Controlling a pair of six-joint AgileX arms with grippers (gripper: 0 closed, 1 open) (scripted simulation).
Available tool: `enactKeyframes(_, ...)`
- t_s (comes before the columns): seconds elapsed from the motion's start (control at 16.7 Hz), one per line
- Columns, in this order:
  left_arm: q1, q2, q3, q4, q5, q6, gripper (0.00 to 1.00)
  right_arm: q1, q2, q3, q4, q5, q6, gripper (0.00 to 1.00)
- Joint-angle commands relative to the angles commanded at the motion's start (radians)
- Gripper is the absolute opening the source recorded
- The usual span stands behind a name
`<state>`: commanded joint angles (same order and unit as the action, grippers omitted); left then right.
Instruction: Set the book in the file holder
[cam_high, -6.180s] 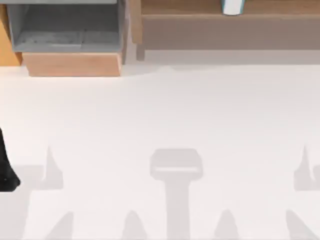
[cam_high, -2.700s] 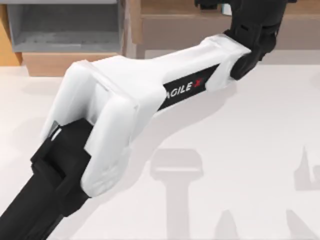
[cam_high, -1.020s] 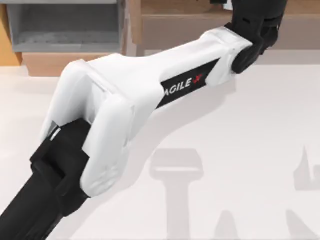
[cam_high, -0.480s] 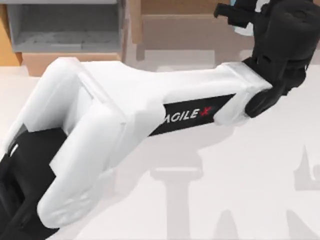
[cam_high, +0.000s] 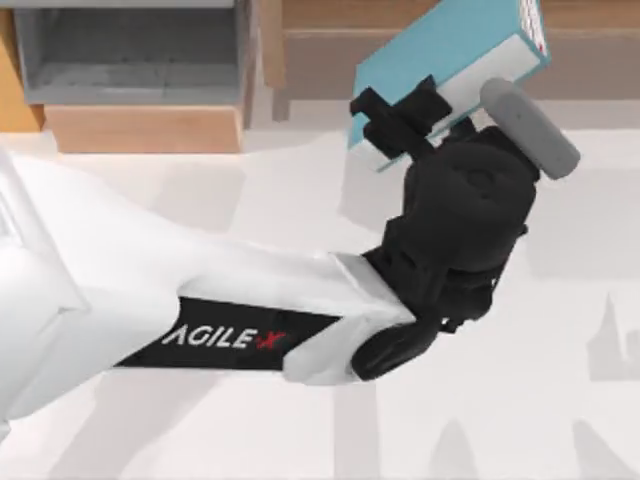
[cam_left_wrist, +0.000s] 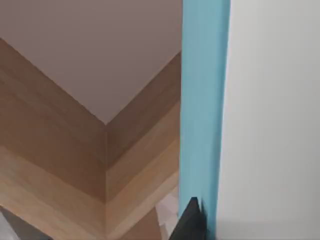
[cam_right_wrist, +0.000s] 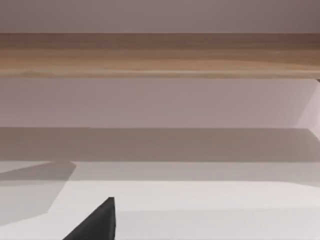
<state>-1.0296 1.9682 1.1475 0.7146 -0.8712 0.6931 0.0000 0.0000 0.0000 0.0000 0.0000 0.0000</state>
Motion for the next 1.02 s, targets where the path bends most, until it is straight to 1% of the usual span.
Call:
enactKeyframes(0.24,0.116,-0.142,-0.298,0.052,0.088,0.244,0.00,0.000,0.000,0.000,0.000,0.000,0.000,1.00)
enactKeyframes(0.48,0.313,-0.234,-0.490,0.064,0.228,0.468,0.00,0.000,0.000,0.000,0.000,0.000,0.000,1.00)
enactKeyframes(0.6,0.429,-0.259,-0.526,0.063,0.314,0.567,0.00,0.000,0.000,0.000,0.000,0.000,0.000,1.00)
enactKeyframes(0.72,0.542,-0.272,-0.525,0.064,0.409,0.655,0.00,0.000,0.000,0.000,0.000,0.000,0.000,1.00)
enactKeyframes(0.9,0.684,-0.260,-0.467,0.059,0.556,0.756,0.00,0.000,0.000,0.000,0.000,0.000,0.000,1.00)
enactKeyframes(1.02,0.751,-0.232,-0.431,0.046,0.636,0.801,0.00,0.000,0.000,0.000,0.000,0.000,0.000,1.00)
